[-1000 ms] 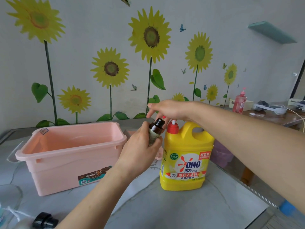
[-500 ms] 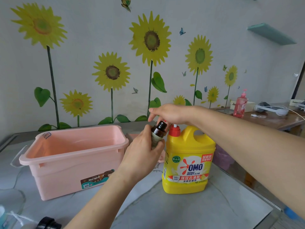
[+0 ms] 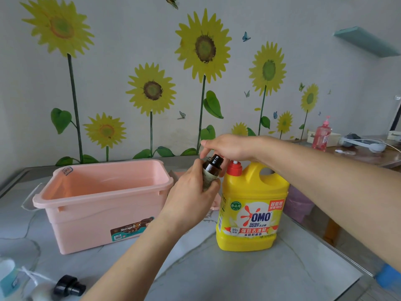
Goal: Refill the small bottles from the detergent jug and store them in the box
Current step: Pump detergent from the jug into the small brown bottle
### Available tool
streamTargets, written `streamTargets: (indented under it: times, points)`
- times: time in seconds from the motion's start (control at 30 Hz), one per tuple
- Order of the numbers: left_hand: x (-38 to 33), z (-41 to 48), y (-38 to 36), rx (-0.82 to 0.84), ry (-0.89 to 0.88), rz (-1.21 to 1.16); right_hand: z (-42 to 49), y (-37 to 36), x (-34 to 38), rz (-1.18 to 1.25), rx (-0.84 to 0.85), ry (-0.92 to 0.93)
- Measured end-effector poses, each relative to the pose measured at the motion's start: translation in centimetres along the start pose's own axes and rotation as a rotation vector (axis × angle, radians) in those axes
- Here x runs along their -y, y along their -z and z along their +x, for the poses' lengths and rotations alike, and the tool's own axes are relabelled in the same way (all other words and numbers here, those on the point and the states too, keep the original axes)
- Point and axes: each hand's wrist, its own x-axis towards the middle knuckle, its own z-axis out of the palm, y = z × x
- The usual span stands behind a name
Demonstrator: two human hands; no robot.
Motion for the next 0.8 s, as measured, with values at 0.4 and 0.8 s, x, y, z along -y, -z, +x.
streamTargets:
  times: [0.4, 0.8]
  points:
    - [-0.2, -0.1, -0.1, 0.023, -0.018, 0.016, -0.4, 0.3, 0.6, -0.009, 0.002, -0.009]
    - [-0.2, -0.2, 0.0, 0.009, -0.015, 0.015, -0.7, 0.7, 0.5, 0.035, 0.027, -0.027]
